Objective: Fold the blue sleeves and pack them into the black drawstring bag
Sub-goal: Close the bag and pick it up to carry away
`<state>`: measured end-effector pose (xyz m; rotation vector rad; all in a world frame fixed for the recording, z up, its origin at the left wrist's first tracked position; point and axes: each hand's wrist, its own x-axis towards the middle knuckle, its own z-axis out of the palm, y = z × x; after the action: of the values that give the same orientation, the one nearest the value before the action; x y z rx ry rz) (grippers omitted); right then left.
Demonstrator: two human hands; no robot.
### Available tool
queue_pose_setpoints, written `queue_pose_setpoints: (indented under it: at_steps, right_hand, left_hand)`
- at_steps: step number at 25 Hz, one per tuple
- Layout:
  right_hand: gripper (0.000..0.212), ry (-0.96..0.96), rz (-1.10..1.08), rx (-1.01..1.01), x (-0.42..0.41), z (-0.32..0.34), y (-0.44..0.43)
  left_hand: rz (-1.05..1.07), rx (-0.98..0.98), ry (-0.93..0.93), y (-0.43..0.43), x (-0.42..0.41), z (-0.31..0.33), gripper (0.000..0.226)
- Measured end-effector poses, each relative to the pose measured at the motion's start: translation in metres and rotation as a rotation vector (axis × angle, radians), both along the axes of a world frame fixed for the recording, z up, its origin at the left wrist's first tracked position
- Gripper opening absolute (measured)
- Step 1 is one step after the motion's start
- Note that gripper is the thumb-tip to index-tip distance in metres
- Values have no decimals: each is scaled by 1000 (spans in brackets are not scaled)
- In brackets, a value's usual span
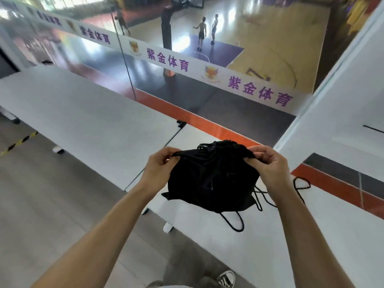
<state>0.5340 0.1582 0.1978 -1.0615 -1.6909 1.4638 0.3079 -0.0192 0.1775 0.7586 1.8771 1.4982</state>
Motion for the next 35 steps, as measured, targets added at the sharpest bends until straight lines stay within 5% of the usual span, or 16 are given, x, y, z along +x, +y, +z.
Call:
queue_pose_setpoints:
  at_steps: [12, 27, 35]
  right_hand:
    - [22, 1, 550, 8, -364, 49, -150]
    - [20, 130, 1128, -79, -876, 42, -406]
    - [16, 130, 1189, -67, -1107, 38, -589]
  left_hand:
    - [634, 156, 62, -249, -251, 44, 33]
    - [1363, -12, 150, -494, -563, 42, 27]
    - [1555, 11, 192, -647, -762, 37, 32]
